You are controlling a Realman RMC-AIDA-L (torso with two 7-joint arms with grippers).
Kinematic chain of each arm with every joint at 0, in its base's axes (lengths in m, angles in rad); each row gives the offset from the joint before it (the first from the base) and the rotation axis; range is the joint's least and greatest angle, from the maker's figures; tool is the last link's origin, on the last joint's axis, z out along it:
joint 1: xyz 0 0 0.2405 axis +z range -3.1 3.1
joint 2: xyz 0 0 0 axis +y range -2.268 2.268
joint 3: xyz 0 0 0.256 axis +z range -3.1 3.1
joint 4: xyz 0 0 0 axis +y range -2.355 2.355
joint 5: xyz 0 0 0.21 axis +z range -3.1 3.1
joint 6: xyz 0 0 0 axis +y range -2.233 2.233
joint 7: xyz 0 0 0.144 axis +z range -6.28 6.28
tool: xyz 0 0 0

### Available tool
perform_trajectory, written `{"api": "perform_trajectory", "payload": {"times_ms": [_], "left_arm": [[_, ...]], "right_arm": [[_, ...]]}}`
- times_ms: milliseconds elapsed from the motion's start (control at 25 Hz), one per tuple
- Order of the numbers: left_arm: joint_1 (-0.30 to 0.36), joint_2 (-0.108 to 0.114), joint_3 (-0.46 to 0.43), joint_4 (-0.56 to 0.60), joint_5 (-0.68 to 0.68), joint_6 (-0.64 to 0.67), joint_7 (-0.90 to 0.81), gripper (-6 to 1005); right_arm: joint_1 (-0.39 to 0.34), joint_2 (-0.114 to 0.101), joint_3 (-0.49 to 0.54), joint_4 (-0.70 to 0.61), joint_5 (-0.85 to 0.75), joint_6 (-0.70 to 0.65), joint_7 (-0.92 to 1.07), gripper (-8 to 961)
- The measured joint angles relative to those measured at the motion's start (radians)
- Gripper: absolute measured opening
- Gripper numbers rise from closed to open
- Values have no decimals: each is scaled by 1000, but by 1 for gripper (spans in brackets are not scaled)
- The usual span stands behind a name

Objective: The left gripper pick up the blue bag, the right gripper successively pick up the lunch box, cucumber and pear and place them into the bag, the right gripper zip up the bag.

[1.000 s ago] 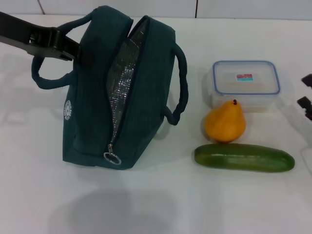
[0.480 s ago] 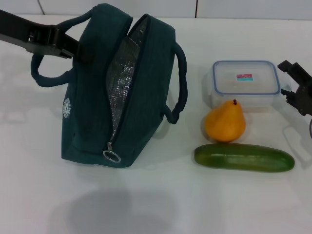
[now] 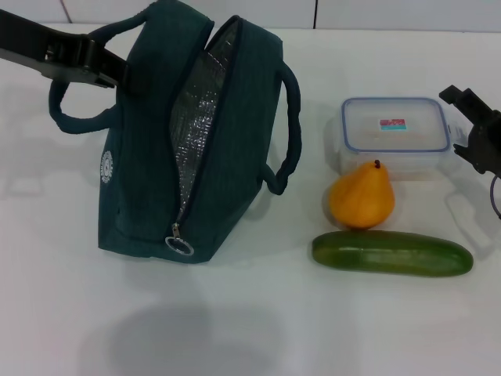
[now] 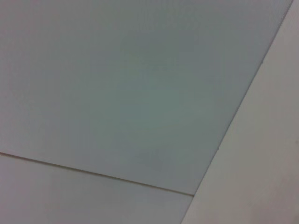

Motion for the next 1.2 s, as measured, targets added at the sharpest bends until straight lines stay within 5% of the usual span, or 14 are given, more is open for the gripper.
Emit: {"api": "perform_trajectory", "payload": {"times_ms": [760, 880, 1200], "left_arm": [[1, -5, 0, 0, -3, 4, 1, 40], [1, -5, 0, 0, -8, 4, 1, 40], [5, -5, 0, 0, -14, 4, 2, 40]], "right_arm": [[-17, 0, -13, -44, -14, -5, -9, 765], [-23, 0, -13, -52, -14, -3, -9, 553], [-18, 0, -24, -56, -27, 6, -22, 212]]}}
